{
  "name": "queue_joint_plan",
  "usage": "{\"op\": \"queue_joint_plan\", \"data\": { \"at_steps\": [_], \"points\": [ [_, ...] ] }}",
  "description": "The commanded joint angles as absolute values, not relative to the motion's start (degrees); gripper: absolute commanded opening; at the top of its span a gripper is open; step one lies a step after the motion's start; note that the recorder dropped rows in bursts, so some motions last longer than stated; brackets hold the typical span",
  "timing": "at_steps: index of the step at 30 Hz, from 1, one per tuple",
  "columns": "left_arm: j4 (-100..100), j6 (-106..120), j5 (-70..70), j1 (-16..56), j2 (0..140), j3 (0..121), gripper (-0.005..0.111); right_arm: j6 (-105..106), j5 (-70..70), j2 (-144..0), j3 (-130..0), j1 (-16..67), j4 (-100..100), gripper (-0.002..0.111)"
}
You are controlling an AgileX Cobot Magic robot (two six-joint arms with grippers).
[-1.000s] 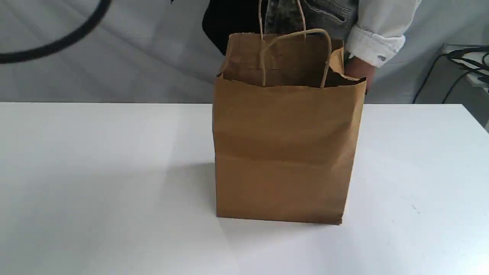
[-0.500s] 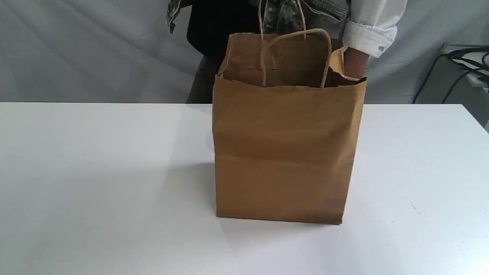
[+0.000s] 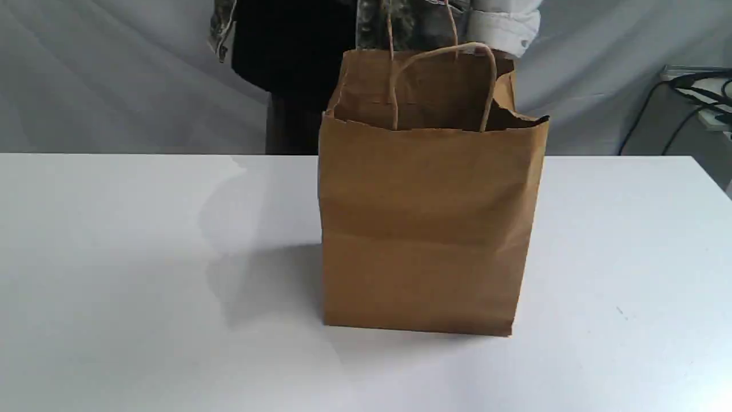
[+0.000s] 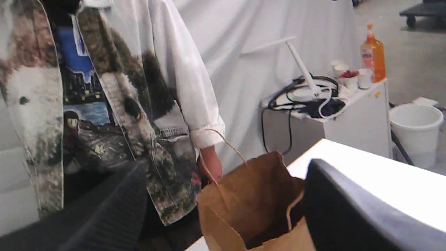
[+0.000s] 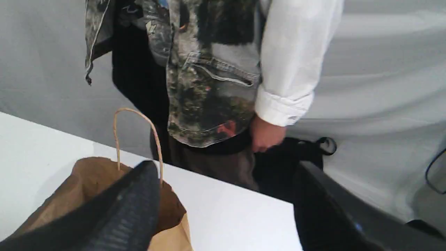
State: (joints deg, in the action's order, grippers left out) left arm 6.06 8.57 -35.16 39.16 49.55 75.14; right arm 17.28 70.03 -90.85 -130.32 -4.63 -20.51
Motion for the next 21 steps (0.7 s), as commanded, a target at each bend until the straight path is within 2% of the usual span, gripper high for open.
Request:
{"op": "queue_joint_plan", "data": {
  "at_steps": [1, 12, 21],
  "points": [
    [9.81, 6.02, -32.19, 39.27, 43.42, 70.31, 0.064, 17.21, 69.96, -86.81, -130.44, -4.84, -16.46, 0.056],
    [12.93, -0.43, -31.92, 39.27, 27.60, 56.90, 0.064, 11.31, 69.96, -73.47, -130.44, -4.62, 1.67, 0.056],
    [15.15, -3.03, -33.75, 39.27, 18.42, 51.14, 0.064, 6.12, 69.96, -64.25, -130.44, -4.62, 16.34, 0.056]
  ]
}}
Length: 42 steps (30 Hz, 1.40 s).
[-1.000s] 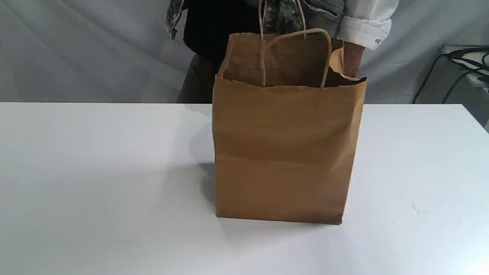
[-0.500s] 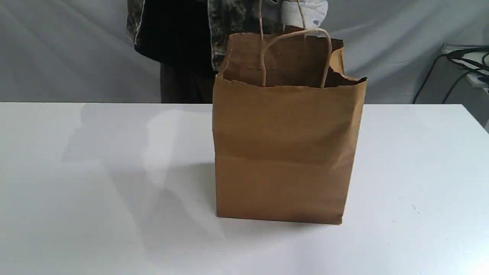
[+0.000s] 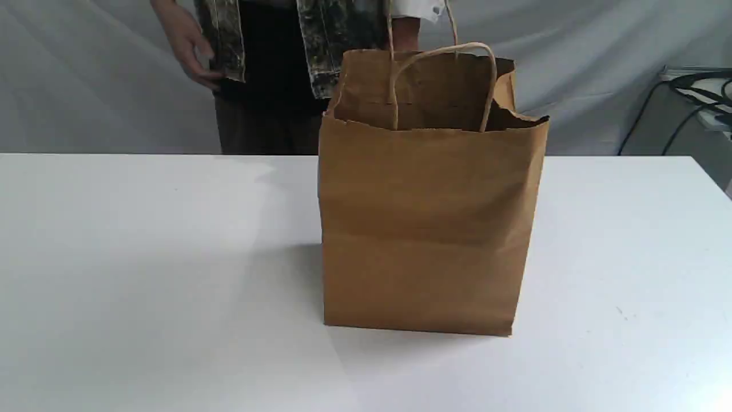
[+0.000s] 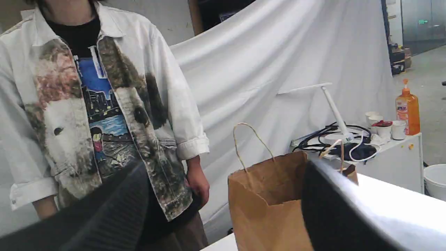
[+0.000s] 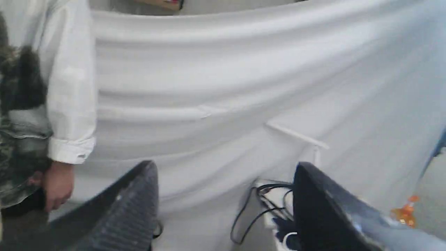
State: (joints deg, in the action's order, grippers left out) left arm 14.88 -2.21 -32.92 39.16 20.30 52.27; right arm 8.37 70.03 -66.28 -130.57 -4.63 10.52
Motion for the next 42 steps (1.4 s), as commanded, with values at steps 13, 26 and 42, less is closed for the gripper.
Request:
{"op": "queue_joint_plan", "data": {
  "at_steps": [13, 26, 42],
  "points": [
    [16.02, -3.03, -37.76, 39.27, 11.86, 50.65, 0.064, 4.52, 63.46, -45.71, -106.62, -4.14, 24.14, 0.056],
    [16.02, -2.89, -43.30, 39.27, 11.38, 50.65, 0.064, 1.68, 58.30, -22.65, -72.77, 11.35, 33.72, 0.050],
    [13.64, -9.98, -26.76, 39.27, 10.60, 32.14, 0.064, -16.56, 69.96, 0.00, -58.04, 27.32, 47.32, 0.049]
  ]
}}
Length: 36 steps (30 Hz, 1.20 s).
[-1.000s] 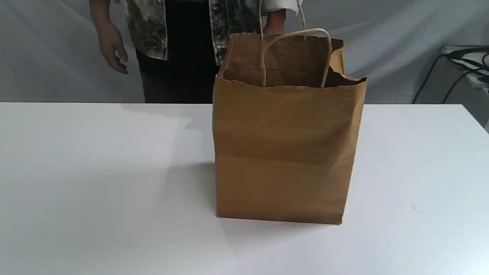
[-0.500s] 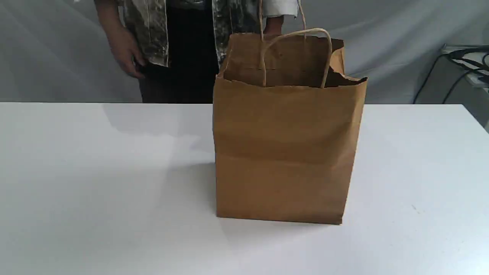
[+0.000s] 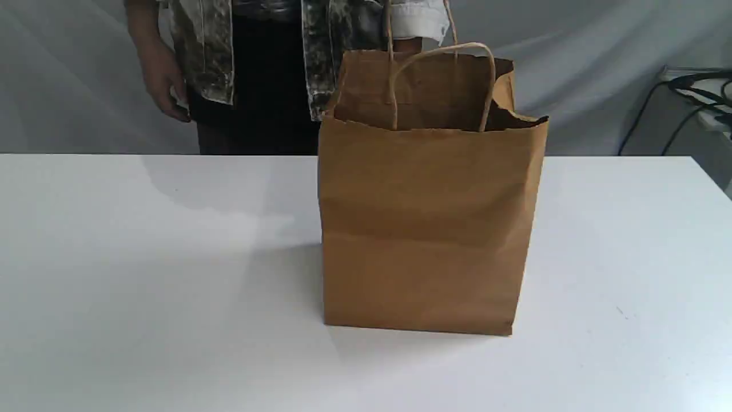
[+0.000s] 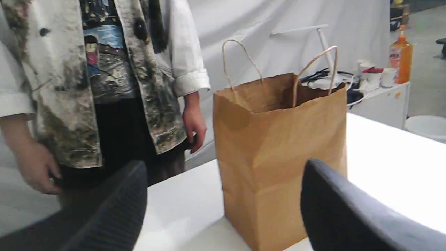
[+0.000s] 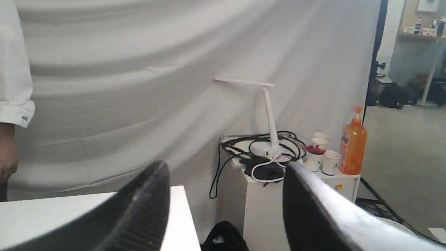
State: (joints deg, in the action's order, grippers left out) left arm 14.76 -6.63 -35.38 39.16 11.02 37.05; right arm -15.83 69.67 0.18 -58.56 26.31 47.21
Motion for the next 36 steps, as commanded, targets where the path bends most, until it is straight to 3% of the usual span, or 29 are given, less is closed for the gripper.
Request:
{"op": "queue_joint_plan", "data": {
  "at_steps": [1, 7, 13, 26, 33, 36],
  "points": [
    [13.64, -11.16, -23.00, 39.27, 10.84, 29.22, 0.064, -16.56, 69.96, 0.00, -57.79, 27.43, 47.14, 0.049],
    [13.88, -16.06, -1.32, 39.27, 10.97, 14.66, 0.064, -16.69, 69.96, 0.00, -52.20, 27.43, 45.40, 0.044],
    [16.07, -12.47, 8.81, 39.27, 10.97, 6.90, 0.064, -17.30, 69.19, 0.00, -40.03, 27.43, 43.96, 0.041],
    [15.96, -10.19, 7.72, 39.27, 10.97, 6.68, 0.064, -22.44, 39.00, 0.00, -12.90, 27.43, 45.72, 0.030],
    [15.37, -10.50, -4.27, 39.27, 10.97, 6.68, 0.064, -22.45, 37.88, 0.00, -12.11, 27.43, 44.74, 0.030],
    [9.48, -10.50, -6.44, 39.27, 10.97, 6.68, 0.064, -22.45, 29.23, 0.00, -12.11, 27.43, 43.77, 0.030]
  ]
}}
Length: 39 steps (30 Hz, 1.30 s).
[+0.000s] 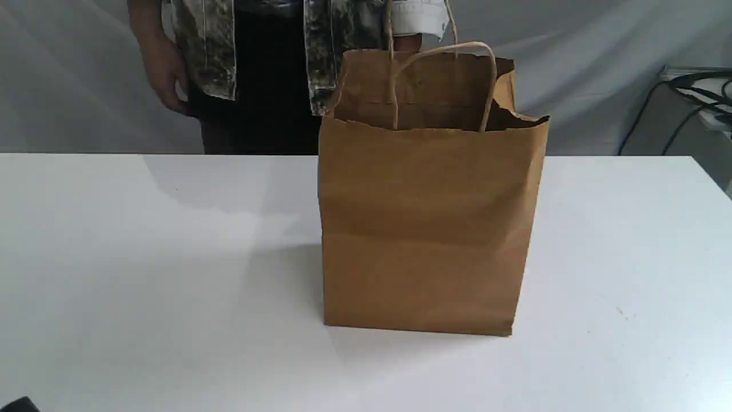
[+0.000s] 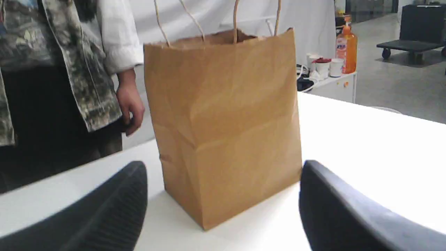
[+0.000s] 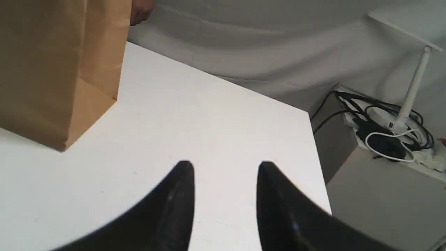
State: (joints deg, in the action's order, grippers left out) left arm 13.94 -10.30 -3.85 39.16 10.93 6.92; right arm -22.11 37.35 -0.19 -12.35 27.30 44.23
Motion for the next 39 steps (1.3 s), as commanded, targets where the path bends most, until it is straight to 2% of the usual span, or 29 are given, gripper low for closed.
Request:
{"op": "queue_joint_plan", "data": {
  "at_steps": [1, 5, 11, 15, 24, 39],
  "points": [
    [8.34, -10.50, -6.45, 39.27, 10.97, 6.68, 0.064, -22.45, 25.48, 0.00, -12.11, 27.43, 43.77, 0.030],
    [8.04, -10.00, -5.81, 39.27, 10.97, 6.68, 0.064, -22.45, 6.61, 0.00, -12.11, 27.43, 44.74, 0.030],
    [7.28, -10.40, -5.82, 39.27, 10.97, 6.68, 0.064, -20.85, -4.97, 0.00, -12.11, 27.43, 44.77, 0.030],
    [7.28, -10.40, -5.82, 39.27, 10.97, 6.68, 0.064, -23.22, -4.93, 0.00, -12.11, 27.43, 40.71, 0.030],
    [7.28, -10.40, -5.82, 39.27, 10.97, 6.68, 0.064, -26.52, -4.93, 0.00, -12.11, 27.43, 16.01, 0.030],
    [7.28, -10.40, -5.82, 39.27, 10.97, 6.68, 0.064, -23.93, -4.93, 0.00, -12.11, 27.43, 17.37, 0.030]
  ]
}}
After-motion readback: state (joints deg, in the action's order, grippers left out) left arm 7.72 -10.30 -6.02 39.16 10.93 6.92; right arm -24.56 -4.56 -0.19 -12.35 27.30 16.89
